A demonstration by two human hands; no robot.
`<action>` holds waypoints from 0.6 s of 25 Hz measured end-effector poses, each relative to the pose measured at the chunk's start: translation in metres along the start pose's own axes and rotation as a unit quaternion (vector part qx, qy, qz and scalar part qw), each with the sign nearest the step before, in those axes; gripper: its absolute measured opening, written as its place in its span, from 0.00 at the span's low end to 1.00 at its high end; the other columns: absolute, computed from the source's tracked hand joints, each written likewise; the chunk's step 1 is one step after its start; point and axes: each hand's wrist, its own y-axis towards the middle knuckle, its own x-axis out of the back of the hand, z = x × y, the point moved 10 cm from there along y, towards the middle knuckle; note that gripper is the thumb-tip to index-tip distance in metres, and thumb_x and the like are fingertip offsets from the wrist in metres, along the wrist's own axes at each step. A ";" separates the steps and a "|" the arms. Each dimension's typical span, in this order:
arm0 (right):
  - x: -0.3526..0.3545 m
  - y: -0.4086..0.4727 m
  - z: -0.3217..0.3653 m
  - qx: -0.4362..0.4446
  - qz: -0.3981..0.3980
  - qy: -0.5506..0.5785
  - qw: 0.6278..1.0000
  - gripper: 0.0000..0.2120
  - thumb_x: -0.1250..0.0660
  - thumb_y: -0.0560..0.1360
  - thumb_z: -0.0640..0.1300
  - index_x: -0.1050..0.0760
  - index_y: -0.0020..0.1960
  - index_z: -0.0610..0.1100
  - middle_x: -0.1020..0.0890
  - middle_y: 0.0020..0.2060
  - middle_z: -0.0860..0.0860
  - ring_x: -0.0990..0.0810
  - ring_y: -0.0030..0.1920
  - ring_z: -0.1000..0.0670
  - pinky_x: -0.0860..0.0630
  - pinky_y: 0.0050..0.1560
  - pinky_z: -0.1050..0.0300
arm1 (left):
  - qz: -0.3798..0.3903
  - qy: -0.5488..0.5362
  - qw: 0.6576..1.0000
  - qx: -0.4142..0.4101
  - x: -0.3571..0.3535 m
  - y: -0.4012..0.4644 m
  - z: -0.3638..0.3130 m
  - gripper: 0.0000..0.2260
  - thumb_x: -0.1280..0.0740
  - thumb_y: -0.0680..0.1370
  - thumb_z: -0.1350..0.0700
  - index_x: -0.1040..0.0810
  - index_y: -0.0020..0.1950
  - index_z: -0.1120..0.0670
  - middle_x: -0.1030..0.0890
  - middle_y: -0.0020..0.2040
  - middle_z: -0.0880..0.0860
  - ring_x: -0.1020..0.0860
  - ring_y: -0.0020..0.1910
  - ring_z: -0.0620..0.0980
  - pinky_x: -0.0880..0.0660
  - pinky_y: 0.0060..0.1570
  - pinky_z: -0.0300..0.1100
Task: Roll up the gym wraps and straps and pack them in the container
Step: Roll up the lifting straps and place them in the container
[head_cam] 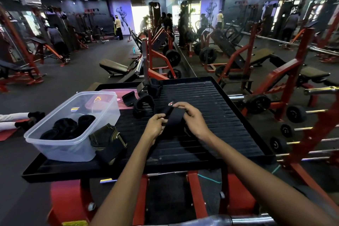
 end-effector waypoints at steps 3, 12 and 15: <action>0.020 0.001 -0.014 -0.078 -0.076 0.087 0.990 0.20 0.44 0.76 0.30 0.23 0.49 0.52 0.20 0.45 0.55 0.21 0.45 0.55 0.25 0.45 0.61 | 0.054 0.074 0.996 -0.022 -0.020 0.006 0.007 0.14 0.44 0.80 0.66 0.26 0.64 0.60 0.20 0.46 0.54 0.25 0.38 0.46 0.29 0.35 0.37; 0.029 -0.004 -0.053 -0.266 -0.100 0.178 0.942 0.11 0.44 0.76 0.37 0.26 0.38 0.44 0.23 0.33 0.50 0.25 0.31 0.52 0.28 0.30 0.60 | 0.086 0.182 0.977 -0.069 -0.038 -0.003 0.008 0.13 0.41 0.80 0.52 0.20 0.54 0.56 0.19 0.48 0.53 0.25 0.46 0.49 0.31 0.36 0.40; 0.035 0.003 -0.058 -0.251 -0.142 0.258 0.922 0.07 0.40 0.77 0.41 0.29 0.41 0.42 0.25 0.32 0.47 0.23 0.30 0.47 0.25 0.34 0.52 | 0.097 0.195 0.971 -0.103 -0.044 -0.009 0.007 0.12 0.38 0.79 0.50 0.21 0.39 0.51 0.20 0.41 0.52 0.24 0.43 0.47 0.32 0.44 0.41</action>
